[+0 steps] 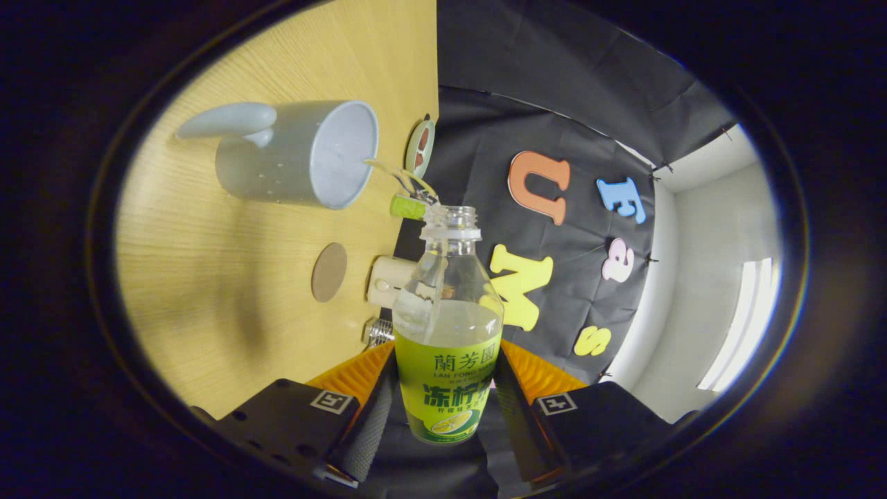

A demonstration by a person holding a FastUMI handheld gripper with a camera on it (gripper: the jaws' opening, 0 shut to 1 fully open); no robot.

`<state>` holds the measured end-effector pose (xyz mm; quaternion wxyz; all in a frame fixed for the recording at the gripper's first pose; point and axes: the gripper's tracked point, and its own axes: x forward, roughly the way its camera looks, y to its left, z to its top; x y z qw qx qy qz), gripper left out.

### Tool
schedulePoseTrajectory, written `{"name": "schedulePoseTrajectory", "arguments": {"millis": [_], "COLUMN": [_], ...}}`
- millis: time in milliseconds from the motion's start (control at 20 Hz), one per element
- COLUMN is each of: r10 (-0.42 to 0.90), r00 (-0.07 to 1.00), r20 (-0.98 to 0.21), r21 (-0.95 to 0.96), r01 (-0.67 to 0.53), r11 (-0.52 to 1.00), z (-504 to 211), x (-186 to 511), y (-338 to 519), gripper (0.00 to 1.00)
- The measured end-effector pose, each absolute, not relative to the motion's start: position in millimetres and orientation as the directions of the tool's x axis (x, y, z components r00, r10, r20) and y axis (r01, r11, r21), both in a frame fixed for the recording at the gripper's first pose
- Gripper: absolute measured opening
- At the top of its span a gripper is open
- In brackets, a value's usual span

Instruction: Take the bottle from table, then pour the juice into the cup, finally place the bottle on the coaster

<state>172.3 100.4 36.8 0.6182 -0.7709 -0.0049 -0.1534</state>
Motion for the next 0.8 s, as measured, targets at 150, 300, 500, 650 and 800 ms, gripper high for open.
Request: {"name": "schedulePoseTrajectory", "arguments": {"millis": [150, 300, 500, 650, 800], "r10": [-0.184, -0.184, -0.185, -0.189, -0.182], "r00": [0.951, 0.947, 0.943, 0.943, 0.941], "r20": [0.25, 0.263, 0.275, 0.274, 0.284], "r21": [-0.947, -0.941, -0.933, -0.931, -0.927], "r01": [0.2, 0.21, 0.216, 0.21, 0.22], "r11": [-0.253, -0.265, -0.287, -0.3, -0.305], "z": [39.0, 39.1, 41.0, 40.3, 41.4], "x": [171.4, 172.0, 173.2, 173.1, 174.3], "y": [100.2, 100.3, 98.1, 98.7, 99.3], "gripper": [0.81, 0.81, 0.82, 0.82, 0.82]}}
